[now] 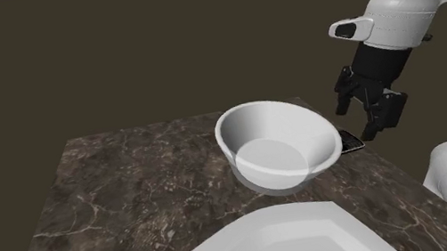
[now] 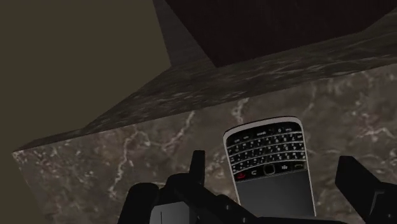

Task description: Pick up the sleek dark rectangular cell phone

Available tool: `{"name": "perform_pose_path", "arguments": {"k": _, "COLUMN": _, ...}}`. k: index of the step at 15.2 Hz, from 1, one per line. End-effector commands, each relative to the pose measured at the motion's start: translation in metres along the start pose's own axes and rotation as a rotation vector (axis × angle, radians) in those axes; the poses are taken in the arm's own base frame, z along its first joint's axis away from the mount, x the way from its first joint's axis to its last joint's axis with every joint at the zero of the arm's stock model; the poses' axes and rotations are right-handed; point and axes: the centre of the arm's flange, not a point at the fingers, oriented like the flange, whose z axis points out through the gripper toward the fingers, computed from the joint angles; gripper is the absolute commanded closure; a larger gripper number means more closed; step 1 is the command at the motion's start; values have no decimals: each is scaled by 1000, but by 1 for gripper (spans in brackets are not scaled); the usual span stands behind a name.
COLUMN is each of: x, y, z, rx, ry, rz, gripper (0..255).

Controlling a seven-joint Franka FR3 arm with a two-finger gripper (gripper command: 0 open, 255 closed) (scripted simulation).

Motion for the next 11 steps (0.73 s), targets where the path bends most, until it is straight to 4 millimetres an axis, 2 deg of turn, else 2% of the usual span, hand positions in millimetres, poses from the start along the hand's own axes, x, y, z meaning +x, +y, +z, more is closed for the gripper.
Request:
{"name": "perform_pose_path", "arguments": {"k": 1, "x": -1, "y": -3, "z": 10, "rx": 1, "ry": -2, "rz": -13, "gripper": 0}}
{"name": "perform_pose_path", "arguments": {"k": 5, "x": -1, "y": -3, "z": 31, "rx": 1, "ry": -2, "rz": -13, "gripper": 0}}
{"name": "perform_pose_path", "arguments": {"k": 7, "x": -2, "y": -3, "z": 34, "rx": 1, "ry": -2, "rz": -13, "gripper": 0}}
{"name": "perform_pose_path", "arguments": {"k": 8, "x": -2, "y": -3, "z": 33, "rx": 1, "ry": -2, "rz": -13, "gripper": 255}}
{"name": "perform_pose_path", "arguments": {"k": 11, "x": -1, "y": -3, "z": 34, "rx": 1, "ry": -2, "rz": -13, "gripper": 255}}
